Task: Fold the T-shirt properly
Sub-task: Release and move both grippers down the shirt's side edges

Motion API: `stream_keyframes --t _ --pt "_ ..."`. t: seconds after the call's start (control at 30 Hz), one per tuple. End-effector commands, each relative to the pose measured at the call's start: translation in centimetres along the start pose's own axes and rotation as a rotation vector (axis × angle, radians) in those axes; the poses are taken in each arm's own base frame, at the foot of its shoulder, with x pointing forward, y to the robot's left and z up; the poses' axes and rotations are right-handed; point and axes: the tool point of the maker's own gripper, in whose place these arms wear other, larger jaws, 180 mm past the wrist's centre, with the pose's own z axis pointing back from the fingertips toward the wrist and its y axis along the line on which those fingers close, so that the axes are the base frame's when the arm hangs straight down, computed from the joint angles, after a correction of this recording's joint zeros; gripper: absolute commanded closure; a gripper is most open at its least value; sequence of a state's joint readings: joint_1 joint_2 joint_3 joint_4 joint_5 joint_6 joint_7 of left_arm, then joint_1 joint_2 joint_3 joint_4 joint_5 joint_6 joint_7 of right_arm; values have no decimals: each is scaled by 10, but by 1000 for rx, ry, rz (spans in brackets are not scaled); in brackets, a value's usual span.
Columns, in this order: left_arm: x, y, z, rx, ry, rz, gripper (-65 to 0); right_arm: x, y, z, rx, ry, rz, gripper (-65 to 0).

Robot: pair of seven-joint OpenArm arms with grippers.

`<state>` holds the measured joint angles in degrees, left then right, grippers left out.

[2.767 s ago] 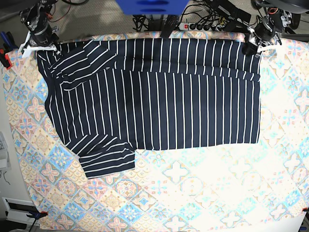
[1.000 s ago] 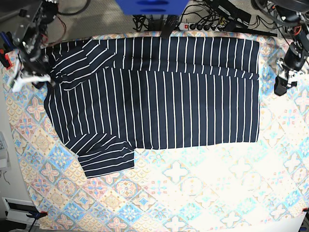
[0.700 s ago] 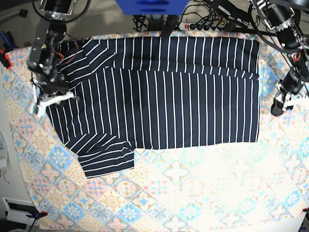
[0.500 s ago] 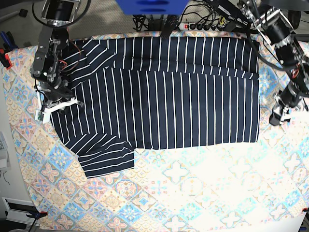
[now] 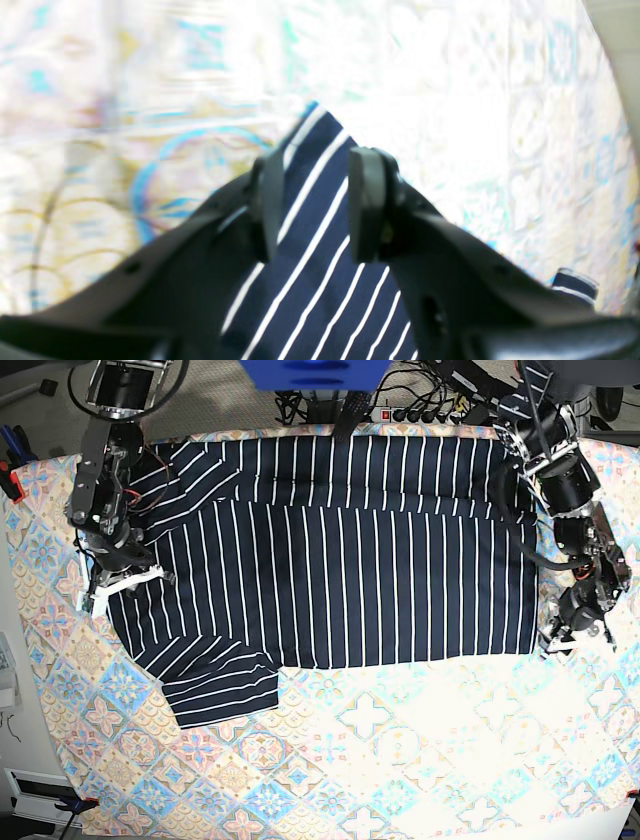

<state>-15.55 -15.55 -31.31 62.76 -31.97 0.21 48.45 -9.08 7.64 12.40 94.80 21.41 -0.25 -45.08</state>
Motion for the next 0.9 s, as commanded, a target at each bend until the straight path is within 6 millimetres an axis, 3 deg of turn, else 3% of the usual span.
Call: stream_keyframes --t 0.0,0.1,0.37,0.6,0.87 --pt "17 -2 0 1 -43 -20 -215 16 0 3 5 -49 9 -60" --pt "-1 2 -13 23 -17 -46 -215 16 0 3 5 -49 9 -60" --pt "-13 18 -23 61 -28 -38 -215 17 1 4 8 -54 10 -60" --pt "-11 21 -23 74 -43 -57 -215 17 1 4 9 -54 9 -60" --pt "-31 12 -28 60 -11 -51 -214 19 2 4 10 -57 9 -60"
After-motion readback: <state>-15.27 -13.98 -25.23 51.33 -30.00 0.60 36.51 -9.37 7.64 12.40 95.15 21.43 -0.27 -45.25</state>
